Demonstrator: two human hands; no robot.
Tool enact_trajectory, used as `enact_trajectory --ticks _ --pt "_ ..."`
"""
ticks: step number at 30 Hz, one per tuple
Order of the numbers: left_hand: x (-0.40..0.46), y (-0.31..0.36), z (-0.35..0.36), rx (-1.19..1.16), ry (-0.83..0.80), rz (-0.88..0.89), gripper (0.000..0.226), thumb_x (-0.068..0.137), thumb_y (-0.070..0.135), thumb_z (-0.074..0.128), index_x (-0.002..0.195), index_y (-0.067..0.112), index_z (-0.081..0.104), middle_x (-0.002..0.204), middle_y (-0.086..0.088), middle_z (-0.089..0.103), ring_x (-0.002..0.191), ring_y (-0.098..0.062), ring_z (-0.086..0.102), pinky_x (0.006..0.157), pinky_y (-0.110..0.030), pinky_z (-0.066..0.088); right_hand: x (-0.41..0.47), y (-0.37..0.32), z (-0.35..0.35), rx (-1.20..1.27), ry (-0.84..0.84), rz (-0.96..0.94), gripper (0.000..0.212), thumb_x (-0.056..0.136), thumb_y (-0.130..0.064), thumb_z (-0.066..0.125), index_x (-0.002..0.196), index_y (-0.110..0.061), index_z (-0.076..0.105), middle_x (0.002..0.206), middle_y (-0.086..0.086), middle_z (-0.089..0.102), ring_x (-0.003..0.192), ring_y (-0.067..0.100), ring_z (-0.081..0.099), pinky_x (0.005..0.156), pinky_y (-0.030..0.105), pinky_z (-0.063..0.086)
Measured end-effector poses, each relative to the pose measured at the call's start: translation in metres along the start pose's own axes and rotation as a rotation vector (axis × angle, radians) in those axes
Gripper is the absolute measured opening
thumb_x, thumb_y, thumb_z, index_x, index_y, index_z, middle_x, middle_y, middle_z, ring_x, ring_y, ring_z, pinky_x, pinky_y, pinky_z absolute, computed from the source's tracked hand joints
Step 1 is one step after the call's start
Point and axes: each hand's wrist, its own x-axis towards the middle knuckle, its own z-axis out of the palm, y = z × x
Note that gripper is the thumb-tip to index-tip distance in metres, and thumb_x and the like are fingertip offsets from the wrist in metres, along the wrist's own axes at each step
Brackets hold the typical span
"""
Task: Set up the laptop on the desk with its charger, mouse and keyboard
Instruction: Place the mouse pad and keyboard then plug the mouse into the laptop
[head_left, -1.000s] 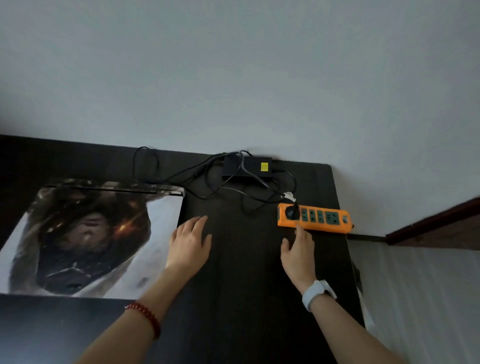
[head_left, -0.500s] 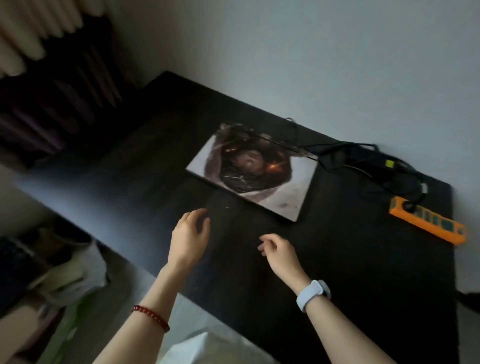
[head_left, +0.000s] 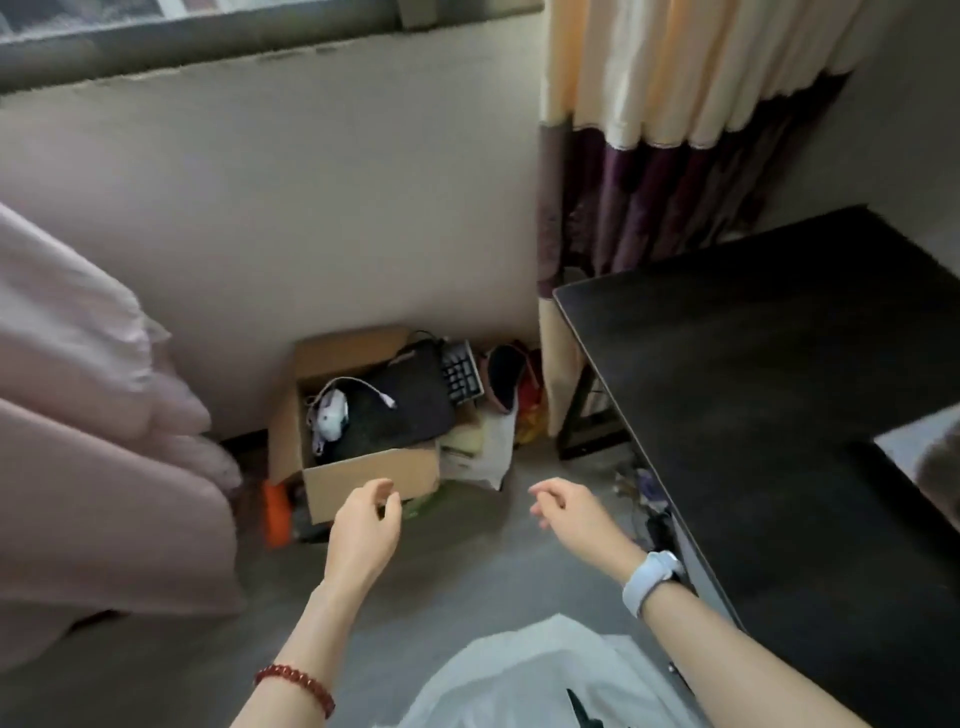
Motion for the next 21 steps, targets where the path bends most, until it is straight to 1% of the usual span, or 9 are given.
enact_trajectory --ticks 3,5,7,10,12,14,17,19,21 --pt "0.028 -0.032 -0.017 -0.041 0.008 -0.116 0.030 0.093 0.021 0.048 0.120 0.012 0.057 0.119 -0.008 0.062 0.108 -0.022 0.059 0.092 -0.031 0.043 0.041 -0.033 0.024 -0.117 -0.087 -0.021 0.024 0.094 -0.022 0.042 0.108 -0.021 0.061 0.090 -0.005 0.065 0.085 0.014 0.061 0.075 0.027 0.046" --pt "0.044 -0.040 -0.020 -0.035 -0.020 -0.160 0.032 0.093 0.023 0.047 0.123 0.013 0.055 0.123 -0.008 0.059 0.110 -0.022 0.057 0.092 -0.031 0.043 0.062 -0.046 0.028 -0.196 -0.112 -0.034 0.026 0.095 -0.024 0.040 0.113 -0.022 0.058 0.102 -0.002 0.065 0.094 0.017 0.060 0.077 0.026 0.044" --pt "0.079 -0.053 -0.024 -0.030 -0.024 -0.203 0.036 0.093 0.025 0.047 0.128 0.014 0.050 0.128 -0.007 0.054 0.115 -0.022 0.053 0.095 -0.032 0.042 0.102 -0.064 0.039 -0.276 -0.149 -0.059 0.027 0.095 -0.024 0.039 0.116 -0.020 0.056 0.111 0.001 0.064 0.100 0.019 0.059 0.080 0.026 0.043" --pt "0.142 -0.068 -0.025 -0.002 -0.027 -0.234 0.043 0.093 0.029 0.048 0.134 0.016 0.042 0.136 -0.007 0.043 0.123 -0.023 0.045 0.098 -0.036 0.040 0.170 -0.086 0.054 -0.406 -0.162 -0.108 0.030 0.096 -0.022 0.038 0.120 -0.018 0.055 0.121 0.001 0.060 0.111 0.018 0.055 0.091 0.029 0.044" --pt "0.185 -0.075 -0.021 0.024 -0.049 -0.269 0.049 0.092 0.031 0.049 0.137 0.017 0.036 0.139 -0.009 0.038 0.126 -0.026 0.040 0.100 -0.038 0.038 0.217 -0.098 0.062 -0.532 -0.164 -0.153 0.031 0.096 -0.022 0.037 0.123 -0.018 0.053 0.125 0.002 0.057 0.115 0.020 0.053 0.095 0.032 0.043" --pt "0.243 -0.091 -0.011 0.047 -0.081 -0.308 0.055 0.092 0.032 0.049 0.141 0.017 0.029 0.143 -0.011 0.032 0.129 -0.030 0.033 0.102 -0.041 0.035 0.283 -0.108 0.078 -0.691 -0.171 -0.211 0.032 0.096 -0.023 0.036 0.124 -0.018 0.051 0.126 0.004 0.055 0.116 0.023 0.051 0.096 0.035 0.043" --pt "0.305 -0.115 -0.002 0.140 -0.116 -0.333 0.061 0.092 0.032 0.050 0.144 0.017 0.022 0.147 -0.011 0.026 0.132 -0.032 0.027 0.105 -0.044 0.034 0.350 -0.122 0.103 -0.931 -0.211 -0.304 0.037 0.096 -0.029 0.037 0.130 -0.017 0.045 0.128 0.006 0.051 0.118 0.026 0.046 0.095 0.039 0.042" --pt "0.340 -0.139 0.009 0.200 -0.134 -0.322 0.063 0.090 0.032 0.052 0.144 0.018 0.021 0.147 -0.011 0.026 0.132 -0.033 0.027 0.103 -0.045 0.036 0.391 -0.125 0.125 -1.039 -0.248 -0.355 0.042 0.094 -0.033 0.040 0.133 -0.016 0.041 0.129 0.007 0.049 0.120 0.028 0.043 0.099 0.040 0.038" --pt "0.366 -0.160 0.019 0.231 -0.146 -0.309 0.067 0.089 0.033 0.054 0.145 0.019 0.019 0.149 -0.011 0.024 0.134 -0.033 0.023 0.104 -0.046 0.035 0.421 -0.124 0.146 -1.125 -0.272 -0.410 0.052 0.092 -0.038 0.044 0.138 -0.017 0.034 0.135 0.008 0.044 0.128 0.028 0.036 0.109 0.043 0.027"
